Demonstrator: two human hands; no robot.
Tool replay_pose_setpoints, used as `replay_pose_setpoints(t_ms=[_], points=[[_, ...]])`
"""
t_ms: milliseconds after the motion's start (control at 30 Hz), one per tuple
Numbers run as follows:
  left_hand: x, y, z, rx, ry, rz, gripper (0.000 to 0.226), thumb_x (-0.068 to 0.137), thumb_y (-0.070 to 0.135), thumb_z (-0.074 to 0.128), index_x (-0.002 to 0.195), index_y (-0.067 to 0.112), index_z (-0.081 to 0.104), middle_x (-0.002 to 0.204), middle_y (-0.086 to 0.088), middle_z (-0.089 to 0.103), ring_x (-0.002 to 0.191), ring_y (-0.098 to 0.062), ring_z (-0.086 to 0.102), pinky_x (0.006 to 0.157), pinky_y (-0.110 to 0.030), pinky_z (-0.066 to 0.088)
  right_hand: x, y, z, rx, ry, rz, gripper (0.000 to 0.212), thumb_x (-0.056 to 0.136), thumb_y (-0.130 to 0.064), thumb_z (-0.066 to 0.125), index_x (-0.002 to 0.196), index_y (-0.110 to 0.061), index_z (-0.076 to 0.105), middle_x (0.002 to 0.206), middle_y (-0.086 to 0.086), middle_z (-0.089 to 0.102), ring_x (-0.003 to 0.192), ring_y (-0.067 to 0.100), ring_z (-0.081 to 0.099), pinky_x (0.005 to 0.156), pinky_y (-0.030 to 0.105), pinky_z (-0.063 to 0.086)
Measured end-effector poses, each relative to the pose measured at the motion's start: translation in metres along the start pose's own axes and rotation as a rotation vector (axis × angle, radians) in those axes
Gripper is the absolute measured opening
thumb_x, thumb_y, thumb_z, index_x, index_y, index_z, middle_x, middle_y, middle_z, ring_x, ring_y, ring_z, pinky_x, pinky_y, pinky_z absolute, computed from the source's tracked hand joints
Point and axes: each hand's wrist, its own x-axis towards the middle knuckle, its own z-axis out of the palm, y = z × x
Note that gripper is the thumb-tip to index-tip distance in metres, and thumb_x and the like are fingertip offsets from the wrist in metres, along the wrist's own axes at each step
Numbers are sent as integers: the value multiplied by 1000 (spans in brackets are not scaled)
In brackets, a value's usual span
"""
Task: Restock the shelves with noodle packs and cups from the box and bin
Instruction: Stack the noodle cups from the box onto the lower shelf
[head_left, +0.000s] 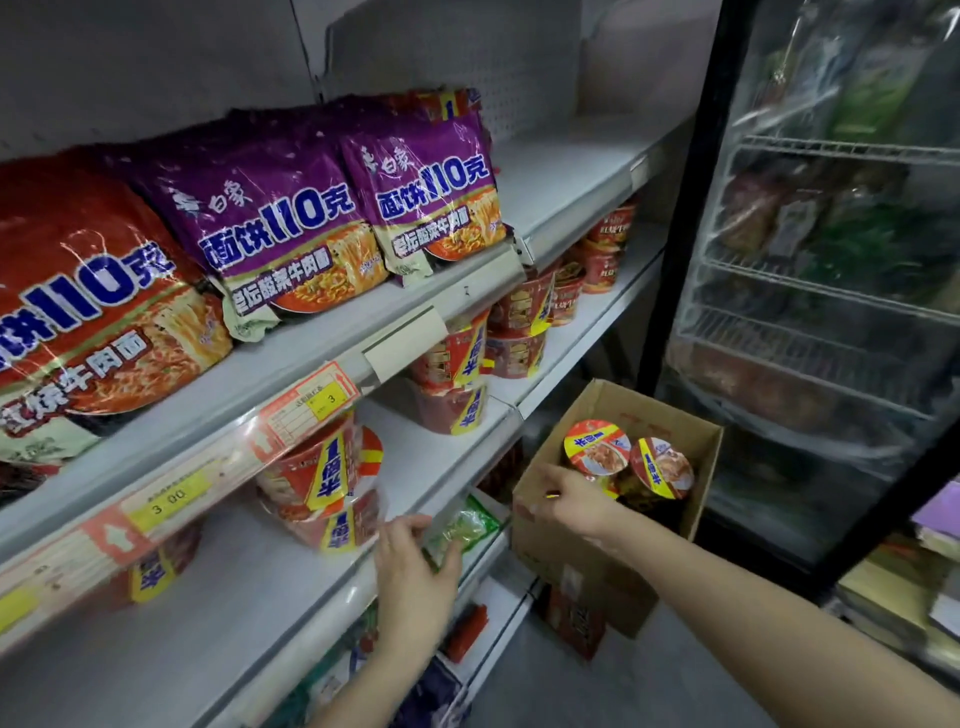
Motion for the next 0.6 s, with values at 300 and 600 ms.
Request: replay_pose_setpoints(t_ms=[300,600], points=[[12,40,128,16,-358,-108,31,89,23,72,112,20,51,103,6,58,100,-12,57,84,-25,44,-12,117,-106,13,51,266,57,91,-17,67,141,-12,41,132,5,55,117,19,55,90,23,49],[17,43,250,26,-534,-347,22,90,16,69,101,20,52,91,4,60,93,-22,63,78,-31,48,9,197,-166,141,98,396,47,87,-22,73,127,-5,55,114,9,67,105,22,64,94,36,51]])
